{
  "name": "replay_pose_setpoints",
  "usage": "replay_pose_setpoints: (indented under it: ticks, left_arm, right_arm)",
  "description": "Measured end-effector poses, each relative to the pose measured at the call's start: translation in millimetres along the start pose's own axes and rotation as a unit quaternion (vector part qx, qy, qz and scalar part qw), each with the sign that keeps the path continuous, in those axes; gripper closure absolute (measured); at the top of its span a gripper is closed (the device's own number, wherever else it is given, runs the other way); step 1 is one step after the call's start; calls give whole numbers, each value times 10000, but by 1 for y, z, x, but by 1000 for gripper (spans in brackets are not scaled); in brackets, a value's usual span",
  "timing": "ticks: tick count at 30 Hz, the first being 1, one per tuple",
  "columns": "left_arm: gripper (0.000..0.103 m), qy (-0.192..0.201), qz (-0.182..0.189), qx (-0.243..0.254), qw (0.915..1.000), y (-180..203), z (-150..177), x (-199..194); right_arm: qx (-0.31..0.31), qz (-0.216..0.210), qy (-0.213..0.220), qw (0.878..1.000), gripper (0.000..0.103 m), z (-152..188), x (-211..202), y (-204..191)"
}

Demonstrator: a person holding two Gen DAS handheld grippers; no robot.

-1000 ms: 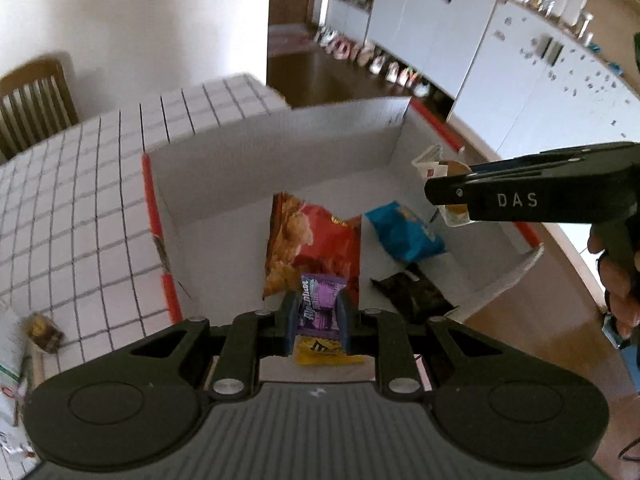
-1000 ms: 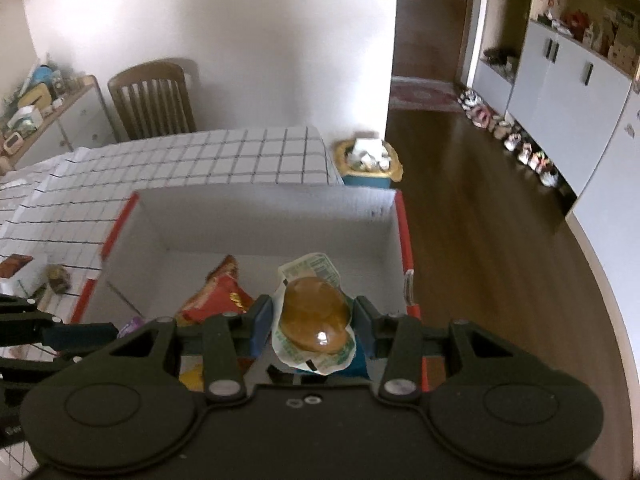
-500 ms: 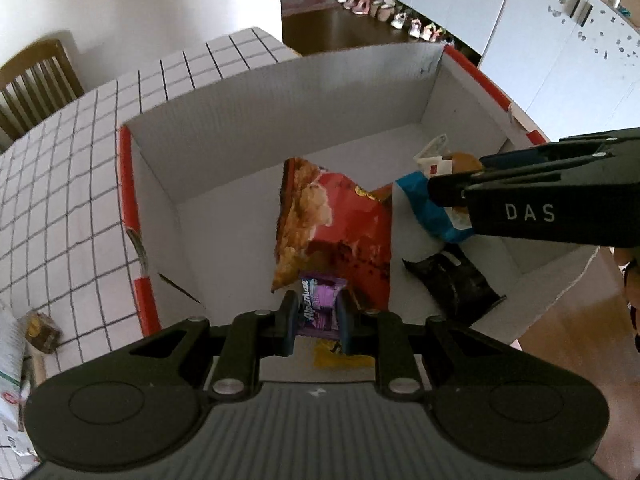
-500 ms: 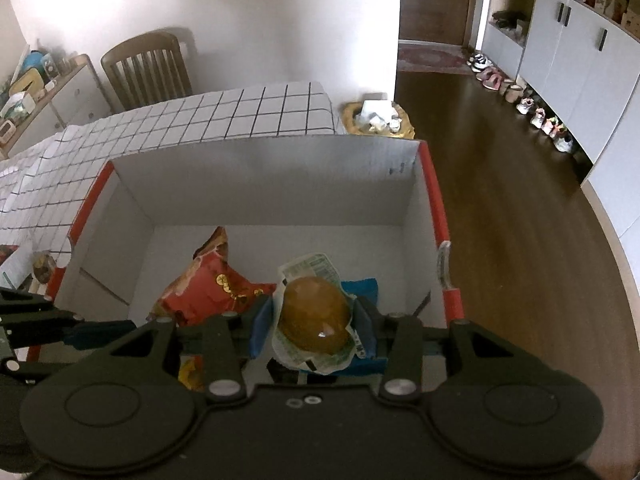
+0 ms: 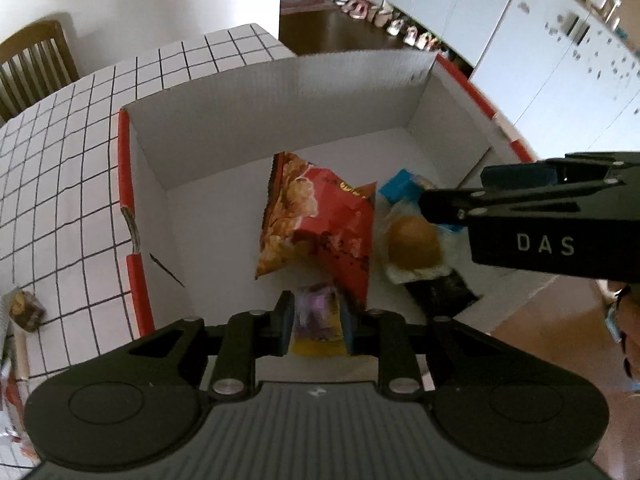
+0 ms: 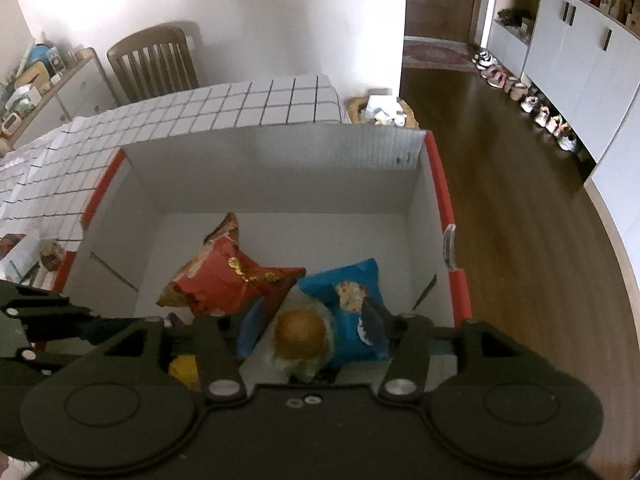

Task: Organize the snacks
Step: 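Open the left tool to drop the purple candy while the right tool releases the bread, then move both tools back from the box toward the table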

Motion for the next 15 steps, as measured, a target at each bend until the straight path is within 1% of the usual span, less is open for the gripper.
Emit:
replay_pose_setpoints:
  ticks: [1, 8, 14, 15]
  left_arm:
    - [78, 31, 31, -8, 10000, -1, 2, -2]
    - [77, 242, 237, -65, 9994, -5, 16, -21]
    - [76, 433, 406, 36, 9982, -9, 31, -39]
    - [76, 470, 416, 60, 9980, -10, 33, -43]
  right_arm:
    - [-14, 0, 29, 10000, 43, 1, -3, -1]
    - [-59, 37, 175, 9998, 40, 9, -22, -7]
    - [-56, 89, 267, 9996, 38, 17, -36, -15]
    - [-57, 96, 289, 9995, 36, 18, -38, -16]
Point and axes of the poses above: each gripper's, at about its wrist camera, not at the fingertips, and x roughly the way its jaws point, y to its right, z to its underside, the point moved 1 cm from there along x, roughly the way its jaws point, and after that the axes turned 13 degrees about -y, right-handed, at the moved point
